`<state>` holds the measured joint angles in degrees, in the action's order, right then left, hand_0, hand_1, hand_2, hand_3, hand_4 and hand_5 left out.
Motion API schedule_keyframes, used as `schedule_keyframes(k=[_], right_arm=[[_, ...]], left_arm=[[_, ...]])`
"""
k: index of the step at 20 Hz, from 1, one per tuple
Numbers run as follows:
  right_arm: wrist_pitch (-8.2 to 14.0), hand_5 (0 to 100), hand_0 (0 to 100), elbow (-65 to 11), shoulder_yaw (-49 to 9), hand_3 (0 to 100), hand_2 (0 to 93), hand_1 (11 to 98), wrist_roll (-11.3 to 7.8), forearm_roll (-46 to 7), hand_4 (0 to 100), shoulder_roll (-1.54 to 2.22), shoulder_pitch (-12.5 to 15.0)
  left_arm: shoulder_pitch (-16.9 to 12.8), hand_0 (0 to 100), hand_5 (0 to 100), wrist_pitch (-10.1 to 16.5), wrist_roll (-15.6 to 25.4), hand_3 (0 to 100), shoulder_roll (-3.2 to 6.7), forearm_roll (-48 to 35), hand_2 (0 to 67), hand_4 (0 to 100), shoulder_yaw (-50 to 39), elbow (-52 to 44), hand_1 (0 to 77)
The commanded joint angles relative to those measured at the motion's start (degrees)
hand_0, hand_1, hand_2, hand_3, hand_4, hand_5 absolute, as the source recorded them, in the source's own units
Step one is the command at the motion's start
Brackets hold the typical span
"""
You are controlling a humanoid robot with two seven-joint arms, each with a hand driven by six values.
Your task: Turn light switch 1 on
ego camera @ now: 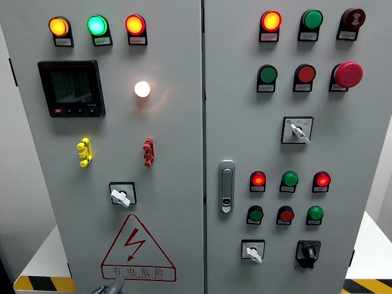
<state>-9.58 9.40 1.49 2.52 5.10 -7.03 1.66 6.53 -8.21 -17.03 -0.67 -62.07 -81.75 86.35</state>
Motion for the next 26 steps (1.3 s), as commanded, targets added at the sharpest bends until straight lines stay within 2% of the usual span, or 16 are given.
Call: schedule_keyframes(k=[1,2,6,10,12,14,15,16,17,18,19,20,21,23,24,26], right_arm=[[0.00,15,0,0.00,0.00,11,0.0,22.6,0.03,0.00,23,0.00,0.01],[0.00,15,0,0.00,0.00,11,0.0,22.6,-0.06,0.00,23,0.00,0.01],[0.00,15,0,0.00,0.00,11,0.0,22.6,0.03,0.00,23,0.00,0.01],[0.00,15,0,0.00,0.00,11,0.0,22.5,0.02,0.00,23,0.00,0.01],[0.00,15,0,0.00,0.00,11,0.0,22.6,-0.06,0.00,23,0.00,0.01],[0.00,15,0,0.00,0.00,11,0.0,22.6,0.02,0.00,23,0.00,0.01],[0.00,15,0,0.00,0.00,11,0.0,22.6,0.03,0.00,23,0.00,0.01],[0.00,15,0,0.00,0.00,11,0.0,22.6,-0.06,0.00,23,0.00,0.01],[0.00,15,0,0.00,0.00,11,0.0,22.6,0.02,0.00,23,0.00,0.01],[0.00,15,0,0.00,0.00,11,0.0,22.6,-0.06,0.00,23,0.00,0.01],[0.00,15,0,0.00,0.00,11,0.0,22.6,0.02,0.00,23,0.00,0.01],[0.00,15,0,0.00,0.00,11,0.0,22.6,0.03,0.00,23,0.00,0.01],[0.00,15,0,0.00,0.00,11,0.0,22.6,0.03,0.09,23,0.00,0.01],[0.00,15,0,0.00,0.00,11,0.0,22.6,0.03,0.00,23,0.00,0.01],[0.00,15,0,0.00,0.00,11,0.0,22.6,0.03,0.00,23,0.00,0.01],[0.00,15,0,0.00,0.00,11,0.0,22.5,-0.06,0.00,23,0.00,0.01]], left_arm=[[-4.40,0,63,0.13,1.20,83,1.01,3.87,51.0,91,2.47,-5.11,53.9],[-5.90,0,63,0.13,2.52,78,1.80,5.63,48.6,87,3.69,-8.62,53.4],[-6.88,0,60,0.30,8.49,63,2.25,8.37,40.1,75,8.88,-25.74,49.3],[-6.44,0,59,1.09,14.04,54,2.69,13.01,32.7,68,16.52,-42.89,44.1],[-5.66,0,59,6.08,15.44,54,4.26,19.15,32.7,68,21.09,-52.47,40.8],[-3.56,0,57,13.01,16.93,52,4.71,23.82,32.8,67,26.79,-62.39,40.3],[-2.50,0,55,15.48,17.90,49,4.71,24.62,31.8,65,30.30,-67.32,40.4],[-1.62,0,51,17.86,19.65,43,4.62,25.68,28.8,60,34.77,-72.76,41.4],[-1.17,0,47,19.80,21.23,36,4.27,26.90,29.0,55,38.56,-76.12,41.1],[-1.08,0,46,21.21,22.38,34,4.18,28.31,28.7,53,42.25,-78.68,40.2],[-1.08,0,41,22.27,23.00,28,4.10,30.50,27.5,47,46.73,-80.70,36.9],[-1.08,0,35,22.36,23.01,21,4.01,32.78,25.8,42,50.25,-81.42,34.2],[-1.08,0,33,22.36,23.01,18,4.01,35.68,24.8,39,54.46,-81.69,33.2],[-1.26,0,24,22.36,22.75,9,3.83,40.25,19.3,25,62.11,-83.00,26.7],[-1.43,0,23,22.36,22.40,7,3.31,42.10,17.7,23,65.46,-83.71,25.6],[-1.78,0,15,22.28,22.04,1,2.60,44.75,11.0,6,71.27,-84.59,19.1]])
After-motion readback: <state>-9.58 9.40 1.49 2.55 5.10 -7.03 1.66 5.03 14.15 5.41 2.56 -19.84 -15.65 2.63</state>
